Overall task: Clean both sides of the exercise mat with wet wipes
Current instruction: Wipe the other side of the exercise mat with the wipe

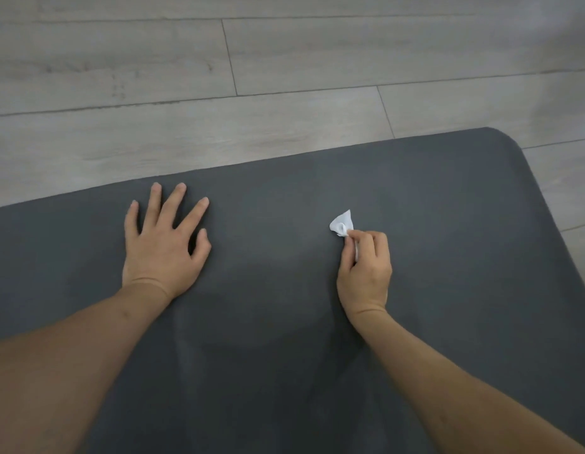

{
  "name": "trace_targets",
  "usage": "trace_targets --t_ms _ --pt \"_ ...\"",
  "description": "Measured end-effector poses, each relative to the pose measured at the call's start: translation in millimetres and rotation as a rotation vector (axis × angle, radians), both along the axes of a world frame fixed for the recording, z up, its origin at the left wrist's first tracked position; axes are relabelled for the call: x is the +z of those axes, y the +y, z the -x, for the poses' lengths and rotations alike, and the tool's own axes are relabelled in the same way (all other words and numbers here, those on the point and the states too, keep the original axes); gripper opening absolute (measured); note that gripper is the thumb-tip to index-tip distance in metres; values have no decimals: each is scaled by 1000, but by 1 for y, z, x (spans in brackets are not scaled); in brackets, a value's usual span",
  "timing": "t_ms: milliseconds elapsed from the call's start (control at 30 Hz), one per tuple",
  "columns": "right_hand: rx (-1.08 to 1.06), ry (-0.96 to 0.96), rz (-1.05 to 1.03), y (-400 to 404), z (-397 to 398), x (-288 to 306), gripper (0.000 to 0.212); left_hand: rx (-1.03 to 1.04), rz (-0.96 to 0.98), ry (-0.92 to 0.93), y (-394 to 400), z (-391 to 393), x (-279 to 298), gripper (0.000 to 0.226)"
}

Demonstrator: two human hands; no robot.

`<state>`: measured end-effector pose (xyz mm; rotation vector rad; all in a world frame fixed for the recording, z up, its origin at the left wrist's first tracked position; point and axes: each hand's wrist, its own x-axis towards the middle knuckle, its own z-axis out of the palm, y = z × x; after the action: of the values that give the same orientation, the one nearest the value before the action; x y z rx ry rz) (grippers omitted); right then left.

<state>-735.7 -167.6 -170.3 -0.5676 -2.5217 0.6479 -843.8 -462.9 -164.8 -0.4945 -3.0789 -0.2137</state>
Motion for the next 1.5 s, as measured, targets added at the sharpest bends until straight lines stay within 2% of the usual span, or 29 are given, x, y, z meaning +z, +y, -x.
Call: trace_targets --t_ms 100,233,367,567,667,700,800,867,933,1000,1067,1100,1167,1233,1300,1333,1400,1500 --pt "-28 -32 26 0 0 3 10 -53 -9 95 2 -10 7 44" --pt "-33 -30 57 -1 1 6 9 -17 -16 -22 3 -59 19 46" --pt "-49 -32 54 1 -1 7 9 63 55 -165 11 -126 10 59" --pt "-90 24 18 2 -1 3 8 93 105 -107 12 -129 -3 61" --pt "-146 10 40 -35 0 7 7 76 73 -73 12 -132 -7 61" --pt "-58 -27 -4 -65 -1 9 9 72 74 -69 11 -131 -7 61" --pt "405 -178 -103 -139 -21 15 12 59 83 -58 10 -130 -7 62" --pt "491 -162 -144 -109 -20 15 13 57 81 -63 11 -131 -7 62" --pt "288 -183 -224 -39 -11 18 10 56 75 -59 12 -130 -7 62" --pt "-38 -207 -184 33 -8 26 14 61 79 -60 12 -129 -7 62" --pt "-253 -181 -120 51 -11 32 12 63 81 -63 12 -129 -7 62" --pt "-273 -180 -131 30 -11 32 9 60 81 -64 11 -128 -7 62" --pt "-81 -172 -134 -43 -16 27 13 57 72 -61 10 -128 -6 62" --pt "273 -231 -177 -110 -34 25 16 51 57 -53 10 -128 -6 62" --pt "483 -268 -200 -112 -43 23 15 48 56 -52 10 -128 -6 62" --pt "450 -260 -238 -86 -40 21 15 49 60 -55 10 -128 -6 62" --pt "178 -269 -292 -14 -33 24 16 45 73 -58 10 -128 -7 62" --pt "-260 -255 -145 56 -31 39 11 52 83 -57 11 -128 -7 62"
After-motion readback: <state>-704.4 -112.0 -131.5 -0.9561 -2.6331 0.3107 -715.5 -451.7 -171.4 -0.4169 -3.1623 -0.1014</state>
